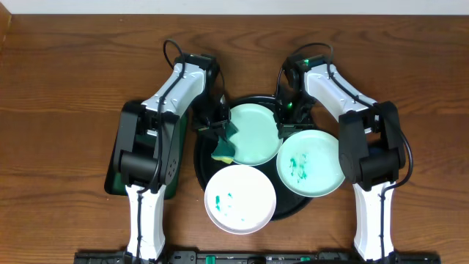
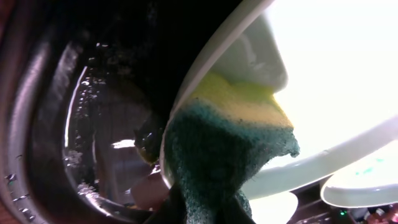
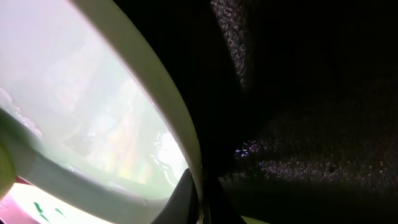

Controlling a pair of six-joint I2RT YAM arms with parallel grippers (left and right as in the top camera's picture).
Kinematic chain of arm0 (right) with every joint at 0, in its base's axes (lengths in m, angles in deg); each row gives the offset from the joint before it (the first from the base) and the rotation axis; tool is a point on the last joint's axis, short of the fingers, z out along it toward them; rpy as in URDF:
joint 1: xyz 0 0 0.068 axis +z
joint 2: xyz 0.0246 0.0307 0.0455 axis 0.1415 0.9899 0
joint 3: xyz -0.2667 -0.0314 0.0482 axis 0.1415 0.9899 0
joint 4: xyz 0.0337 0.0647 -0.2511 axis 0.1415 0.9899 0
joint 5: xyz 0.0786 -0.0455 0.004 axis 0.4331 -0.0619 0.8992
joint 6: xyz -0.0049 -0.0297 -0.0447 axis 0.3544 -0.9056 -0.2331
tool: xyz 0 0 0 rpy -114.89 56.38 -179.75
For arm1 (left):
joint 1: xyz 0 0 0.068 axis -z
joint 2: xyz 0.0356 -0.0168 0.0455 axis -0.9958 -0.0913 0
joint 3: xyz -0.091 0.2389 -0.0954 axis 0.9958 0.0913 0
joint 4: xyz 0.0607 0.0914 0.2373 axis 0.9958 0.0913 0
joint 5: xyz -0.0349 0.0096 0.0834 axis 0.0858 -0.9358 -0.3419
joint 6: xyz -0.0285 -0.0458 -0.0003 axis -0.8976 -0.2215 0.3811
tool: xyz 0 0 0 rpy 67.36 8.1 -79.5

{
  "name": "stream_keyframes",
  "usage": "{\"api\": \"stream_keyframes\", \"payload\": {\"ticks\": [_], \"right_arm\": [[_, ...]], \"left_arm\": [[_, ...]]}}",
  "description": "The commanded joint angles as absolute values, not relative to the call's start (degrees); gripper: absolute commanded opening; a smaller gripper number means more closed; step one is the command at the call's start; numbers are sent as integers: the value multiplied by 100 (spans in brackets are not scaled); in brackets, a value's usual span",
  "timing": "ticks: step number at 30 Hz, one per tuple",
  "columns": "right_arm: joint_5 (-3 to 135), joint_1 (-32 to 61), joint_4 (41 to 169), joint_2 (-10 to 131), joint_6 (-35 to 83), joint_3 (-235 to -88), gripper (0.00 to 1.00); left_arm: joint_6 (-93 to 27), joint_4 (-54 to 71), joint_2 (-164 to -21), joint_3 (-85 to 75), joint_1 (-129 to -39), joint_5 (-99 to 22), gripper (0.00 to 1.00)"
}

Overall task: Clean dirty plates on tray and stack at the side
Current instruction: 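Rub the sponge around the top plate's surface with the left gripper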

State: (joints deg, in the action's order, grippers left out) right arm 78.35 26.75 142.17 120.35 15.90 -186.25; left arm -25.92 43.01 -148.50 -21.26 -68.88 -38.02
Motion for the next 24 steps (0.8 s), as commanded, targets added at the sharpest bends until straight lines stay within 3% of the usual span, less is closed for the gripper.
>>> {"api": "stream_keyframes", "payload": {"ticks": [1, 15, 24], "right_arm": [[7137, 2662, 14252, 12215, 1470, -18500, 1], [7155, 2666, 14241, 12215, 1492, -18500, 1], [7157, 2673, 14236, 12215, 1489, -18500, 1]], "left_arm": [[-2308, 4240, -14997, -2078, -6930, -3314, 7], [-2127, 3147, -14997, -2078, -6519, -1400, 8], [-2374, 2583, -14999, -2069, -6506, -2458, 8]]}}
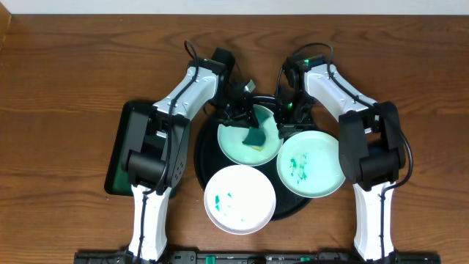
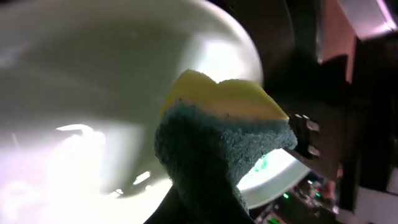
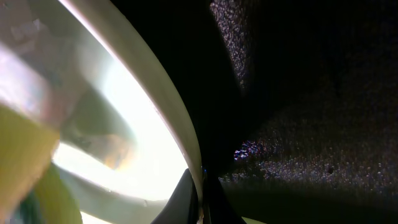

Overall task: Clean dirty plates on tray and stack at the side
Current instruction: 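Rub the sponge around the top plate's surface with the left gripper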

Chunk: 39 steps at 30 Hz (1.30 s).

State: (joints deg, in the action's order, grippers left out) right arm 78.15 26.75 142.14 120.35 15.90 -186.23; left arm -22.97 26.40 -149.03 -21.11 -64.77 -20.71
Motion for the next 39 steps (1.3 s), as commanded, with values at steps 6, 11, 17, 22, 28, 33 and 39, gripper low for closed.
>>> {"api": "stream_keyframes", "payload": {"ticks": [6, 11, 17, 22, 28, 33, 39], "right_arm": [[7157, 2673, 14236, 12215, 1492, -18500, 1], [7161, 2673, 14232, 12215, 1516, -18500, 1], [7179, 2673, 14234, 12215, 1555, -18500, 1], [7179, 2673, 14256, 12215, 1553, -18500, 1], [7179, 2670, 14278, 12215, 1551, -18500, 1], [7179, 2673, 14278, 12215, 1551, -18500, 1], [7177, 2670, 14254, 12215, 1555, -18500, 1]], "left_arm": [[-2387, 2257, -15003, -2060, -6471, -2490, 8], [-2595, 1973, -15003, -2060, -6346, -2316, 8], [-2735, 1750, -15054, -2060, -6034, -2130, 8], [-2896, 1742, -15355, -2058, -5852, -2132, 7], [-3041, 1796, -15825, -2017, -5959, -2158, 8], [-3045, 1971, -15823, -2027, -6265, -2617, 7], [-2955, 2472, -15718, -2038, -6742, -3590, 7]]}}
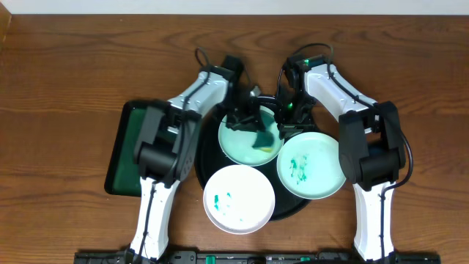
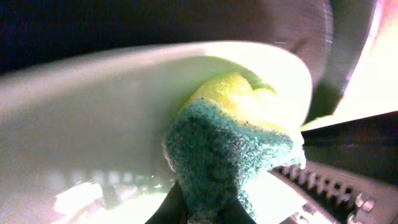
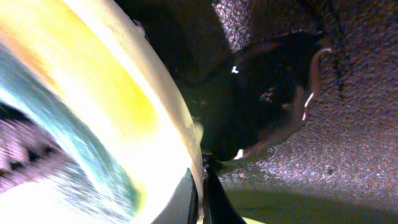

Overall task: Clean dirty plates on tray and stack at the side
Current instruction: 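Rub the sponge around the top plate's surface with the left gripper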

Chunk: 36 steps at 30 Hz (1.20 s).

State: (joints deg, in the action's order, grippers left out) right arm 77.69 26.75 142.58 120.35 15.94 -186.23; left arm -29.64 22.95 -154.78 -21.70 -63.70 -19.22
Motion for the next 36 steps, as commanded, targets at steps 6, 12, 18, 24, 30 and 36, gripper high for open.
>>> {"api": "stream_keyframes", "payload": {"ticks": [6, 12, 18, 24, 30, 36], "right_arm": [[7155, 2670, 14252, 12215, 1603, -18500, 1], [7155, 2668, 14238, 12215, 1599, -18500, 1], [7155, 2659, 14238, 12215, 1599, -18500, 1], [7155, 2651, 14238, 12215, 1599, -18500, 1], [7155, 2651, 14243, 12215, 1599, -18500, 1], [7155, 2657, 14241, 12215, 1599, -18500, 1]], "left_arm": [[-2783, 2878, -15692, -2082, -7037, -4370, 7], [-2805, 3018, -15692, -2115, -7054, -5255, 7], [-2938, 3167, -15598, -2250, -7061, -6184, 7], [-2958, 3263, -15406, -2327, -7061, -6973, 7], [-2947, 3186, -15392, -2342, -7061, -7323, 7], [-2933, 2789, -15283, -2368, -7048, -7321, 7]]}}
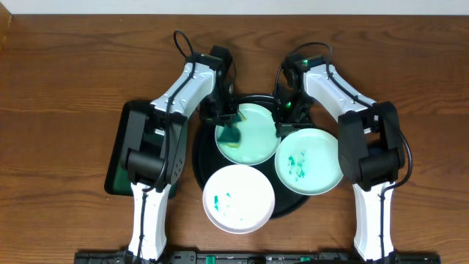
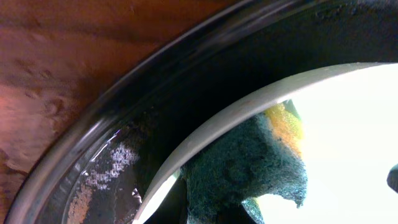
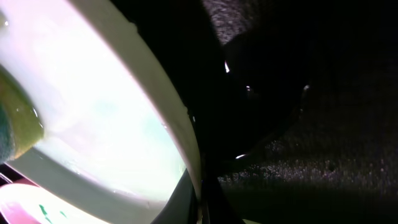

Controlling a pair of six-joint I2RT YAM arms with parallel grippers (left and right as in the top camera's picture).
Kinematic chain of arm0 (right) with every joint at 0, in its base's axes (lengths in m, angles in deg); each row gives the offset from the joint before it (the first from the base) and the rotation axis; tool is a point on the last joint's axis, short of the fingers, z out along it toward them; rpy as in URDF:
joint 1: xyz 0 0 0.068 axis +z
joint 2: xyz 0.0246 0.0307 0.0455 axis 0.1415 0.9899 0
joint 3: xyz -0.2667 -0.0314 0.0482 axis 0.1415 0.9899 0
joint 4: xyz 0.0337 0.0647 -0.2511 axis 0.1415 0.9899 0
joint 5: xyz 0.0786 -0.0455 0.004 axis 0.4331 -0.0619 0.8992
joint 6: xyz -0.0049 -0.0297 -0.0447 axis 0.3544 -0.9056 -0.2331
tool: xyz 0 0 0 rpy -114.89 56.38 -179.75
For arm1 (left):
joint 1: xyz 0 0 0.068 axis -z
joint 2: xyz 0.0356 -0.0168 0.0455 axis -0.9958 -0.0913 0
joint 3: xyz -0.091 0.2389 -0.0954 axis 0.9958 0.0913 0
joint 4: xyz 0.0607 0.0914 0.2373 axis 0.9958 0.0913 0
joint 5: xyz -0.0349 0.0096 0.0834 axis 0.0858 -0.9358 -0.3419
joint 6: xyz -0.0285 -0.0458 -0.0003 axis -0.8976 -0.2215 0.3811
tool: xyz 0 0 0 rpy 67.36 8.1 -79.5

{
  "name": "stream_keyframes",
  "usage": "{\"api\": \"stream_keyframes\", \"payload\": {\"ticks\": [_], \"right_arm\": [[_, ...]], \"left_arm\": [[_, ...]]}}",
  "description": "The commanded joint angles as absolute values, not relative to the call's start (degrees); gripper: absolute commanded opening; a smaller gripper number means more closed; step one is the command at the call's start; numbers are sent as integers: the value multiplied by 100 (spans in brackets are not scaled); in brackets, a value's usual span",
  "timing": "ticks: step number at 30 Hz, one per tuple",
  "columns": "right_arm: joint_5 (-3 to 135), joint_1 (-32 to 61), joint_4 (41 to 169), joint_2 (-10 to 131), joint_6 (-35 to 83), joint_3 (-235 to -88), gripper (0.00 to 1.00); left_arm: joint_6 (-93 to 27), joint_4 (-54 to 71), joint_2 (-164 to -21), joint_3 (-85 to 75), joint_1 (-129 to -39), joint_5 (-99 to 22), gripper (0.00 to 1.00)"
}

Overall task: Clean dirty plates on tray and stack at the side
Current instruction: 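Rub the sponge around the top plate's surface with the left gripper, then carry the sponge left and set it down in the green tray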

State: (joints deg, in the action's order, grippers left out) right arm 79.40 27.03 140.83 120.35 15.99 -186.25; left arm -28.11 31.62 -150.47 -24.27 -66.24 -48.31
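Note:
Three plates lie on the round black tray (image 1: pixel 202 158). The pale green plate (image 1: pixel 253 136) at the back looks clean; my right gripper (image 1: pixel 281 119) is shut on its right rim (image 3: pixel 168 106). My left gripper (image 1: pixel 223 121) is shut on a green and yellow sponge (image 1: pixel 231 136), which rests on that plate's left edge (image 2: pixel 249 168). A second green plate (image 1: pixel 309 163) with green smears sits at the right. The white plate (image 1: pixel 239 199) in front carries a few green marks.
A dark green rectangular tray (image 1: pixel 126 147) lies on the wooden table (image 1: pixel 66 88) left of the black tray, partly under my left arm. Both arms crowd the back of the black tray.
My left gripper has moved with the sponge from the right part of the back green plate to its left edge. The right gripper still holds the plate's right rim.
The sponge was first at the back plate's left rim, then in its middle, then at its right side, and now is at the left edge again. My right gripper has held the plate's rim throughout. The other two plates have kept their marks.

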Motion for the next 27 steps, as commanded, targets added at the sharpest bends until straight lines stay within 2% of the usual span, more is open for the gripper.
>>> {"api": "stream_keyframes", "payload": {"ticks": [1, 13, 27], "right_arm": [[7155, 2655, 14241, 12215, 1599, -18500, 1], [7153, 2662, 14236, 12215, 1640, -18500, 1], [7153, 2662, 14262, 12215, 1638, -18498, 1]], "left_arm": [[-2931, 2719, -15239, -2377, -7043, -7321, 7], [-2837, 2325, -14695, -2524, -6779, -7356, 7], [-2846, 2303, -14673, -2524, -6005, -9813, 7]]}}
